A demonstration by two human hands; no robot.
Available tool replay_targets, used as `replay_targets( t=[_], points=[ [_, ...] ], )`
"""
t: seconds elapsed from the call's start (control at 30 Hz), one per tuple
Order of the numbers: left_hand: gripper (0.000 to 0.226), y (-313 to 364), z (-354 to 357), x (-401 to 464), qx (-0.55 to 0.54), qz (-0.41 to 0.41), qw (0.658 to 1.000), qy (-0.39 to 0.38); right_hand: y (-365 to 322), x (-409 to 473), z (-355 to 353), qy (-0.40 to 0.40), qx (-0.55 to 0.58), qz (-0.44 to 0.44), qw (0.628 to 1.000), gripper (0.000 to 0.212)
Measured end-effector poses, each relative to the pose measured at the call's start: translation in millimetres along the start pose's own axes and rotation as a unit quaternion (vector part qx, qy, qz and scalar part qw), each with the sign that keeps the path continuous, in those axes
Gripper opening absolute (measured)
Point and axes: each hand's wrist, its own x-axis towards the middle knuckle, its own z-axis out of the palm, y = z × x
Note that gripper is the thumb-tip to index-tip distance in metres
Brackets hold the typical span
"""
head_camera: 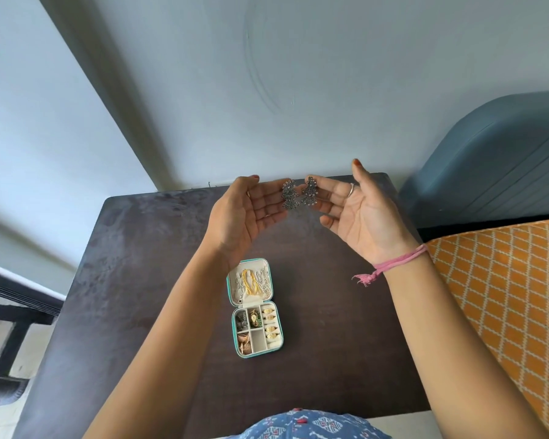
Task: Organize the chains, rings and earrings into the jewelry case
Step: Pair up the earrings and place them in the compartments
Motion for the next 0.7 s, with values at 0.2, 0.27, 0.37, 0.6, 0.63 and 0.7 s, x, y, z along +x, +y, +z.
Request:
replay_targets(
  t=[0.2, 0.27, 0.37, 0.6, 0.63, 0.7],
  points=[
    [0.041, 3, -2, 1, -0.009, -0.001, 1.000, 0.002, 0, 4, 4, -0.005, -0.002, -0.005, 1.000, 0.059],
    [0.037, 3, -3, 1, -0.002, 0.003, 1.000, 0.008, 2, 5, 4, -0.006, -0.006, -0.005, 1.000, 0.058],
    [0.031, -1, -7, 1, 0.010, 0.007, 1.000, 0.012, 6, 6, 2, -0.004, -0.008, 0.003, 1.000, 0.057],
    [0.023, -18, -19, -1, 0.066, -0.014, 0.998, 0.008, 29, 5, -1, 0.021, -0.018, 0.021, 0.999, 0.048],
    [0.022, -23, -22, -2, 0.077, -0.018, 0.997, 0.006, 34, 4, -2, 0.030, -0.020, 0.019, 0.999, 0.043],
    [0.017, -32, -28, -4, 0.097, -0.025, 0.995, 0.003, 48, 2, -6, 0.052, -0.040, 0.008, 0.998, 0.028]
  ],
)
